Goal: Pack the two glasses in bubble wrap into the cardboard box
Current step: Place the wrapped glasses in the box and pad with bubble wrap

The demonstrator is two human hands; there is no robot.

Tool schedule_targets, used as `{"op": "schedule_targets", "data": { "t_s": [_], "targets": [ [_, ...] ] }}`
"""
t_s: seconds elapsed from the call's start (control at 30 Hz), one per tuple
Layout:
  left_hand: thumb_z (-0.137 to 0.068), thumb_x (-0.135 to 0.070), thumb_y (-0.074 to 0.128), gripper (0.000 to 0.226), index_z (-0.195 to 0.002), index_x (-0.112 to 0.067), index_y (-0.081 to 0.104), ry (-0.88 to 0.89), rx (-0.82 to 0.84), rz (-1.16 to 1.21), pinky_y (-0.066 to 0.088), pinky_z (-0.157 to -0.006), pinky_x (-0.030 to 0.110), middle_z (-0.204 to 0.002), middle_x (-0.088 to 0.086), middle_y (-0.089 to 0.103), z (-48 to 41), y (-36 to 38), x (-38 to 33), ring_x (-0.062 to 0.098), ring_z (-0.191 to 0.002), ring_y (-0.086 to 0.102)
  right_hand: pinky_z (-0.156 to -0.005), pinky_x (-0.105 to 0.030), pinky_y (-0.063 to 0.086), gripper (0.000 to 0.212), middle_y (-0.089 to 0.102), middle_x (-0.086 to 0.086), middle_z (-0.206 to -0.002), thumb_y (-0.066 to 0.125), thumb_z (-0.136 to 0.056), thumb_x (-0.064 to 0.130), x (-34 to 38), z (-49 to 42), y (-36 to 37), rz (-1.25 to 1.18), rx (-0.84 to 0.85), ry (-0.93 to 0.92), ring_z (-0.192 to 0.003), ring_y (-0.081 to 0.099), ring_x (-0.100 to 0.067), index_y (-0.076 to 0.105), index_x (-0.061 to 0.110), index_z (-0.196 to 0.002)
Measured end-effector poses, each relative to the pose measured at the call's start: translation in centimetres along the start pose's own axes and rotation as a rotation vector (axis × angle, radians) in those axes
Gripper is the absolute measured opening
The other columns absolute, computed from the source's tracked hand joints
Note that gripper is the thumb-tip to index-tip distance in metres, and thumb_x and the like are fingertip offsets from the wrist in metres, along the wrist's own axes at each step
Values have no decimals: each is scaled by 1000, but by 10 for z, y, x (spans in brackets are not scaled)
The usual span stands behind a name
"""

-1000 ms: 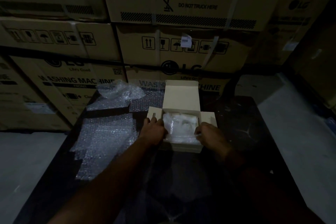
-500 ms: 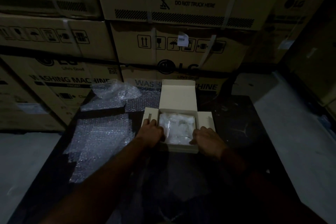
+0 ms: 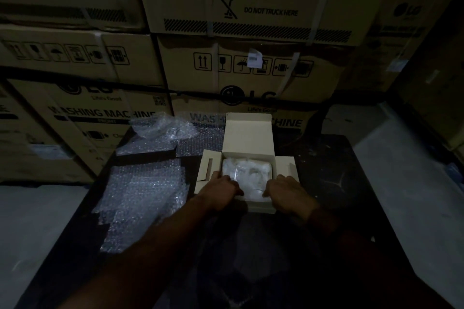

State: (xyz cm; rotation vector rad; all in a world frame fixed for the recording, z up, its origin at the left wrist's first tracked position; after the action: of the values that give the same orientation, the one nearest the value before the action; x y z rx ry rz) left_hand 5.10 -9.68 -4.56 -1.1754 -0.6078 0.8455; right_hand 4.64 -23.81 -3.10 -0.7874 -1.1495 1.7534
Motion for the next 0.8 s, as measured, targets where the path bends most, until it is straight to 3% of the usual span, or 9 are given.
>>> {"op": "schedule_targets", "data": {
  "t_s": [0.13,0.27,0.4,0.53,0.67,0.8],
  "targets": [
    [-100,-43,36,39,-128,-24,56,-21,86,65,27,-100,42,-131,5,54,-3,13,-3,28,-118,50,-101,-38,44,51,51,-6,-138,51,-89,4,5,1,5,-138,41,1,-124,50,-25,53,30,-133],
    [-101,-43,31,42,-129,-22,53,-87,136,1,24,-101,46,-132,5,52,-8,18,-1,28,-119,47,-96,-41,48,44,57,-7,-131,51,-89,14,10,-2,15,-67,99,-40,-117,55,-27,56,33,-128],
    [-101,-42,34,40,-121,-14,54,-151,132,41,20,-105,46,-126,8,57,-11,15,-3,27,-118,48,-99,-40,38,43,50,-9,-133,47,-95,19,9,-2,18,30,102,-28,-121,45,-30,49,34,-135],
    [-98,-39,42,31,-116,-24,64,-140,95,20,16,-108,44,-120,3,64,-8,8,-3,23,-116,53,-100,-39,34,45,47,-8,-132,48,-93,21,0,0,18,-27,88,8,-121,42,-31,49,39,-134],
    [-93,-32,51,27,-115,-27,65,-127,-16,-153,20,-104,45,-113,3,67,2,2,13,26,-114,52,-93,-37,32,42,57,-1,-120,57,-85,18,-13,-2,13,4,-51,-4,-111,45,-24,58,36,-123],
    [-92,-25,49,25,-108,-22,68,-177,-4,-247,19,-106,50,-108,6,67,9,7,19,28,-115,48,-89,-40,29,36,65,4,-111,57,-85,18,-12,-1,16,117,-67,-52,-110,46,-21,62,31,-119]
  ]
}}
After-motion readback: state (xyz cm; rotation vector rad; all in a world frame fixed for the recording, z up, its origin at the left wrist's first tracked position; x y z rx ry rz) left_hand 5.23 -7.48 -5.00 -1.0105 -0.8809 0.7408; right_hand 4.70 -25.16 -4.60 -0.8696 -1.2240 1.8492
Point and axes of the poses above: each hand's wrist, its own z-axis away from the middle knuckle, its own y-axis out of the palm, x = y × z, the point moved 7 cm from there along -z, towards the middle knuckle
